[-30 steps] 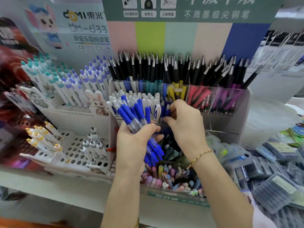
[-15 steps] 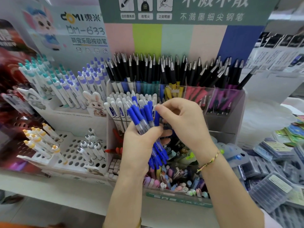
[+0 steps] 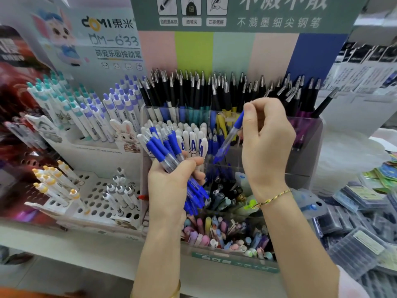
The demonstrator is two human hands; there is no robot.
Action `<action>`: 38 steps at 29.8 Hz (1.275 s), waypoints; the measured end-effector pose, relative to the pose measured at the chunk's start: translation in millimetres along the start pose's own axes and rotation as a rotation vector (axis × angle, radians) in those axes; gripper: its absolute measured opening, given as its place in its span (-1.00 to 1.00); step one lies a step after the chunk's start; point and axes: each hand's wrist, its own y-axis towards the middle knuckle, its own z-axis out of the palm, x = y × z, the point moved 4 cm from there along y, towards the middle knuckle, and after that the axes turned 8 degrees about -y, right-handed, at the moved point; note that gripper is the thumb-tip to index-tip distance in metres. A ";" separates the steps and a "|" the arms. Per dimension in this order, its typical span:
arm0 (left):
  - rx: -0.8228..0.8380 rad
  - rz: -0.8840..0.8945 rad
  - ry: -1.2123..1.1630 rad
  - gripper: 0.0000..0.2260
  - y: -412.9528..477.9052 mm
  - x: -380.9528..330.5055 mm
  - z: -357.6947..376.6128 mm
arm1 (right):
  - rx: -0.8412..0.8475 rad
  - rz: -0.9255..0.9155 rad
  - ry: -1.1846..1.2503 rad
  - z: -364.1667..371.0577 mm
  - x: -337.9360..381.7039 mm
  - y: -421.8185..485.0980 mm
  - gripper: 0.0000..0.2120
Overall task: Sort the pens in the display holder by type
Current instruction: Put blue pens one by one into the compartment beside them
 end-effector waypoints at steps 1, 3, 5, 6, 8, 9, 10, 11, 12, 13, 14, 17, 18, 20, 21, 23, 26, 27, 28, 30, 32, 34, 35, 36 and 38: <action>0.016 0.003 0.012 -0.85 -0.2 -0.3 1.5 | 0.017 -0.018 -0.023 2.2 -0.5 -1.3 -0.87; 0.049 0.010 0.041 -0.85 0.1 -0.1 3.2 | 0.034 -0.034 -0.026 4.0 -1.0 -2.8 -0.86; 0.073 0.015 0.055 -0.86 0.2 0.8 4.1 | 0.005 -0.046 -0.008 1.0 -0.5 -0.8 -0.86; 0.078 0.014 0.056 -0.86 0.4 1.4 4.2 | -0.012 -0.062 -0.019 -0.8 0.3 0.7 -0.84; 0.084 0.007 0.047 -0.88 1.2 2.3 4.3 | 0.011 -0.093 -0.070 0.1 -0.7 3.4 -0.82; 0.087 0.005 0.044 -0.88 1.9 2.9 4.4 | 0.056 -0.096 -0.103 3.5 -2.3 2.8 -0.82; 0.092 0.002 0.042 -0.87 2.4 3.5 4.6 | 0.114 -0.097 -0.131 7.8 -4.2 0.5 -0.83; 0.099 -0.002 0.042 -0.85 2.7 3.9 5.3 | 0.174 -0.094 -0.146 12.1 -5.8 -3.6 -0.83; 0.108 -0.005 0.044 -0.84 3.0 4.1 6.2 | 0.223 -0.092 -0.159 15.5 -7.8 -8.2 -0.84; 0.118 -0.005 0.047 -0.83 3.1 4.4 6.8 | 0.263 -0.092 -0.189 17.9 -9.9 -12.8 -0.84; 0.128 -0.002 0.050 -0.84 3.2 4.6 7.5 | 0.303 -0.089 -0.241 20.0 -12.1 -16.9 -0.83; 0.150 0.004 0.060 -0.81 2.0 4.0 8.1 | 0.414 -0.031 -0.353 24.7 -17.0 -24.9 -0.85; 0.158 0.004 0.063 -0.79 1.4 3.6 8.6 | 0.428 -0.009 -0.355 25.6 -18.3 -25.1 -0.86; 0.183 0.001 0.076 -0.81 0.0 2.3 10.6 | 0.448 0.034 -0.344 26.9 -20.3 -22.4 -0.85; 0.197 -0.001 0.082 -0.84 -1.0 1.4 11.7 | 0.452 0.061 -0.325 26.1 -20.9 -20.6 -0.84; 0.216 -0.009 0.085 -0.85 -2.5 0.1 14.0 | 0.404 0.084 -0.251 20.7 -20.3 -15.9 -0.84; 0.234 -0.030 0.082 -0.85 -2.6 1.6 16.1 | 0.304 0.061 -0.063 8.1 -8.0 -9.5 -0.96; 0.239 -0.033 0.084 -0.85 -2.4 1.9 17.1 | 0.330 0.072 0.012 6.5 -3.4 -8.7 -0.95; 0.247 -0.031 0.088 -0.84 -2.1 2.1 18.4 | 0.390 0.093 0.076 6.9 0.6 -8.5 -0.93; 0.269 -0.018 0.097 -0.84 -1.8 1.7 20.5 | 0.551 0.127 0.137 10.6 5.7 -10.0 -0.94; 0.285 -0.022 0.094 -0.83 -1.7 2.1 20.8 | 0.641 0.142 0.155 13.6 6.6 -11.7 -0.95; 0.277 -0.052 0.074 -0.82 -1.0 4.0 19.2 | 0.609 0.174 0.166 15.0 2.7 -10.2 -0.95; 0.260 -0.061 0.068 -0.83 -0.3 5.0 18.1 | 0.570 0.193 0.163 15.3 0.5 -8.6 -0.95; 0.237 -0.065 0.070 -0.84 0.2 5.5 17.0 | 0.522 0.217 0.165 15.2 -1.1 -6.9 -0.94; 0.185 -0.054 0.084 -0.91 0.9 6.1 14.2 | 0.384 0.276 0.203 12.2 -3.6 -1.8 -0.92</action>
